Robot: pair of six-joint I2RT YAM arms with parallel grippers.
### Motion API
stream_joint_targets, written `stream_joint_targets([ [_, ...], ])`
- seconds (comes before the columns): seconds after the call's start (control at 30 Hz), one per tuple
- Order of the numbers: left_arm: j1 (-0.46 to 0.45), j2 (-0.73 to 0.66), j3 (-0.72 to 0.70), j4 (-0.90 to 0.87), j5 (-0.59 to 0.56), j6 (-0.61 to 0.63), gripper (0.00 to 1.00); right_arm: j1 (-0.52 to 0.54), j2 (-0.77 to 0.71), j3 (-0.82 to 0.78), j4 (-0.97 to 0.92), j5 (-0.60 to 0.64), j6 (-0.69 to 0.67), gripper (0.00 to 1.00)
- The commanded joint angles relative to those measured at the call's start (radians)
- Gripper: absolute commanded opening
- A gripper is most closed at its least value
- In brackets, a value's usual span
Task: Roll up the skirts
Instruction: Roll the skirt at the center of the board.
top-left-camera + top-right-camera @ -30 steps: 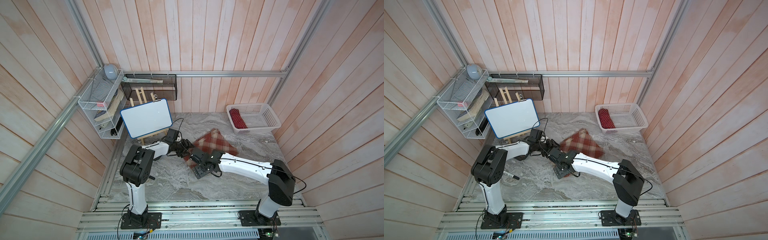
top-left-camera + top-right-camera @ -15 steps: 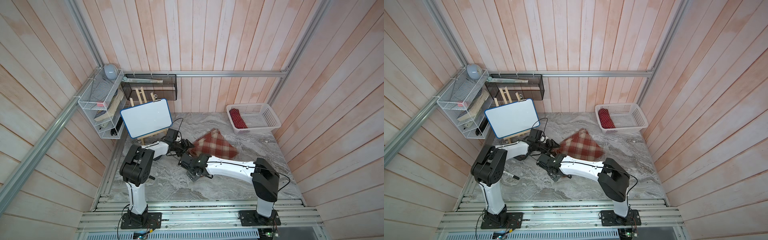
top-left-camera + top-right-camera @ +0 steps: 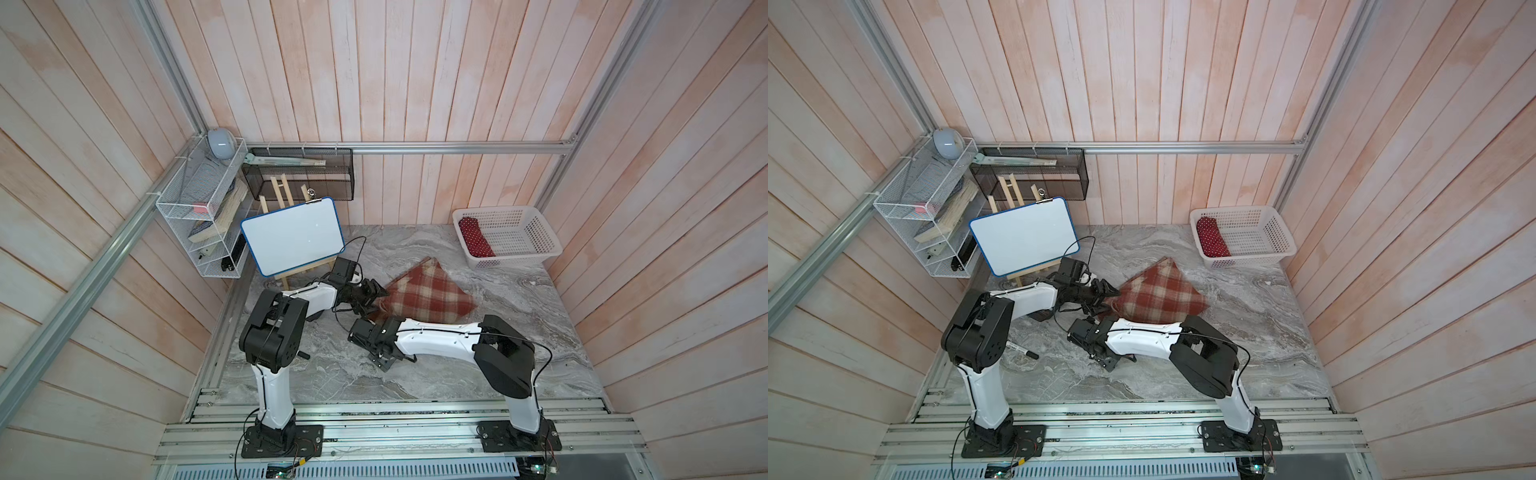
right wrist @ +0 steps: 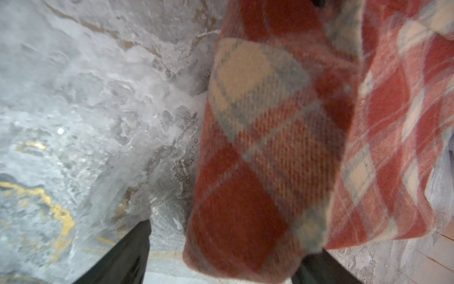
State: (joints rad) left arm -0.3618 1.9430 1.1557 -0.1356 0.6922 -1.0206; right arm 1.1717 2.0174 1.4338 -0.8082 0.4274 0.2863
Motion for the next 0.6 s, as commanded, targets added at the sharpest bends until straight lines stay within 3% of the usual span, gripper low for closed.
stream_joint_targets([
  [0.0, 0.004, 0.003, 0.018, -0.041, 0.007, 0.022, 0.69, 0.002, 0.035, 0.010, -0.003, 0.002, -0.007, 0.86],
  [0.27, 0.009, -0.005, 0.004, -0.032, 0.015, 0.020, 0.69, -0.019, 0.057, 0.001, -0.011, -0.019, 0.012, 0.75],
  [0.43, 0.018, -0.014, -0.003, -0.030, 0.020, 0.019, 0.69, -0.037, 0.064, -0.008, -0.018, -0.015, 0.027, 0.64],
  [0.57, 0.023, -0.023, -0.001, -0.035, 0.019, 0.021, 0.69, -0.051, 0.058, -0.023, -0.007, -0.020, 0.032, 0.49],
])
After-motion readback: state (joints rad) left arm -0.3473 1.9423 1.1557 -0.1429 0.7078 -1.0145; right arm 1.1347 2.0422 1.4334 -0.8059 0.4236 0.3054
